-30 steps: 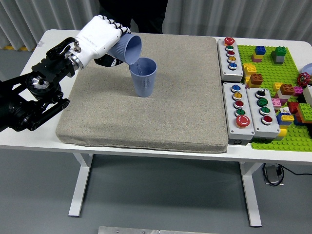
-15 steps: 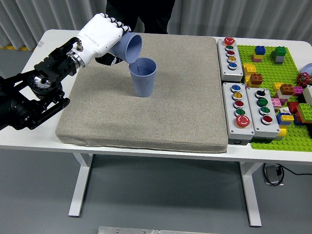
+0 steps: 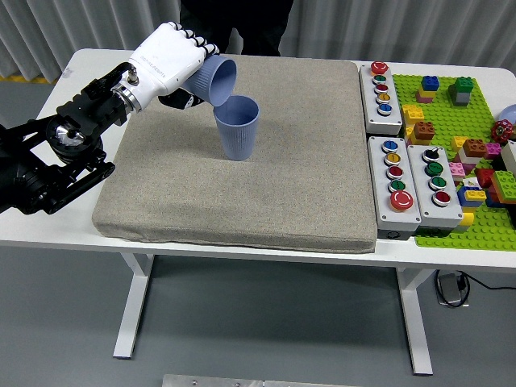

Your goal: Pick cup pour cup place

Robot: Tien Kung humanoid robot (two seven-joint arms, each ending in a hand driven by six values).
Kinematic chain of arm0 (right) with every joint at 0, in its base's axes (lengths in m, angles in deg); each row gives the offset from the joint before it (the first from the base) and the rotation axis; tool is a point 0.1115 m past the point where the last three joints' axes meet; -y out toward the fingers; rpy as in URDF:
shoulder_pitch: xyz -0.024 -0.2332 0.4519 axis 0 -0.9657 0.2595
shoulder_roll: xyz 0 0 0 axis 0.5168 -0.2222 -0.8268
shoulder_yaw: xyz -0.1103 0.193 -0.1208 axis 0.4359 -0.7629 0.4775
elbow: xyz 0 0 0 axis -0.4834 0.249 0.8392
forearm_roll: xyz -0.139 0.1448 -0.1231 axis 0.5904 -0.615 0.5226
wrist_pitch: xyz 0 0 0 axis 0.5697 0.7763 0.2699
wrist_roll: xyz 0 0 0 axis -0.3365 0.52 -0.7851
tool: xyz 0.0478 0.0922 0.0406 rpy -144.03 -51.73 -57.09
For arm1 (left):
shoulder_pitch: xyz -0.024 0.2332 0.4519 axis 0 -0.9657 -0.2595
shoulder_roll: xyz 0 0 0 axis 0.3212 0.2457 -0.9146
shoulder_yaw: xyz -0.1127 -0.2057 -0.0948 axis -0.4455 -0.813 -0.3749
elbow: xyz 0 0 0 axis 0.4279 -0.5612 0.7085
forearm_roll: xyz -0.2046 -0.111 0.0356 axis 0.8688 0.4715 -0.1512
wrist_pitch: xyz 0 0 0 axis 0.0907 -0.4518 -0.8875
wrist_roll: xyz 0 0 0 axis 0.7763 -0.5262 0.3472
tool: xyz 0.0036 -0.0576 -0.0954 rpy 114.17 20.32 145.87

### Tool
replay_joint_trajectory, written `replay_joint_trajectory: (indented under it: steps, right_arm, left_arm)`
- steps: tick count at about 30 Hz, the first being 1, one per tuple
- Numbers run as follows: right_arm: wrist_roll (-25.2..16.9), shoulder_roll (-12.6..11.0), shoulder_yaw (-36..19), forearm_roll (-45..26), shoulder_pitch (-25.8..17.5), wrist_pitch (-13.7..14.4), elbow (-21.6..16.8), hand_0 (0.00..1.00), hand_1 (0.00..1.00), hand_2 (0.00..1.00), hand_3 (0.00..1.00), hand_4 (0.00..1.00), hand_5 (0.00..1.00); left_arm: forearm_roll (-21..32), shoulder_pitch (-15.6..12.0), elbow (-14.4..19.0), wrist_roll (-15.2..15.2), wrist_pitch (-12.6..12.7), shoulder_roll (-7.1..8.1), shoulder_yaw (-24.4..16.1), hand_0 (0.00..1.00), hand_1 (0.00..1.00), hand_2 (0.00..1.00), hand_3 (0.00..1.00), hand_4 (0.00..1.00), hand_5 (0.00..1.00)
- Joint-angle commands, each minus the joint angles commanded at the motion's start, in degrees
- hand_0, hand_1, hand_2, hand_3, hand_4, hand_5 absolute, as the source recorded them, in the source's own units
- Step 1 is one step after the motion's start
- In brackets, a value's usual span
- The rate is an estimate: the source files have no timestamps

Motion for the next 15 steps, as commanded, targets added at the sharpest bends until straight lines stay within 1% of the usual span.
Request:
replay_joint_trajectory:
  steps: [3, 5, 6, 10, 12, 13, 15]
  right_arm:
    - [0.1, 0.0, -0.1, 0.3, -0.1, -0.1, 0.0, 0.693, 0.662, 0.614, 0.628, 0.002, 0.402]
    - [0.1, 0.1, -0.3, 0.5, -0.2, -0.1, 0.0, 0.693, 0.662, 0.614, 0.628, 0.002, 0.402]
    - [0.1, 0.1, -0.3, 0.5, -0.2, -0.1, 0.0, 0.693, 0.662, 0.614, 0.628, 0.002, 0.402]
    - [0.1, 0.1, -0.3, 0.5, -0.1, -0.1, 0.0, 0.693, 0.662, 0.614, 0.628, 0.002, 0.405]
    - [0.0, 0.1, -0.3, 0.4, -0.1, -0.1, 0.0, 0.693, 0.662, 0.614, 0.628, 0.002, 0.405]
    - [0.0, 0.1, -0.3, 0.4, 0.0, -0.1, 0.0, 0.693, 0.662, 0.614, 0.628, 0.002, 0.405]
    - [0.0, 0.1, -0.4, 0.5, 0.1, -0.1, 0.1, 0.693, 0.662, 0.614, 0.628, 0.002, 0.405]
  left_arm:
    - [1.5, -0.4, 0.5, 0.3, 0.3, -0.05, -0.4, 0.413, 0.480, 0.528, 0.530, 0.742, 0.167]
    - [4.1, -0.8, 0.7, 0.6, 0.4, -0.16, -0.8, 0.413, 0.480, 0.528, 0.530, 0.742, 0.167]
    - [4.6, -0.9, 0.7, 0.7, 0.5, -0.13, -0.9, 0.413, 0.480, 0.528, 0.530, 0.742, 0.167]
    - [14.2, -2.3, 1.2, 2.0, 0.8, 0.50, -2.3, 0.414, 0.478, 0.528, 0.531, 0.741, 0.163]
    - [19.0, -3.5, 2.3, 2.9, 0.9, 0.97, -4.5, 0.414, 0.478, 0.528, 0.531, 0.741, 0.163]
    - [21.3, -3.6, 2.4, 3.0, 0.9, 1.01, -4.8, 0.414, 0.478, 0.528, 0.531, 0.741, 0.163]
    - [26.1, -4.6, 3.6, 3.6, 0.4, 1.39, -7.0, 0.409, 0.479, 0.528, 0.530, 0.744, 0.165]
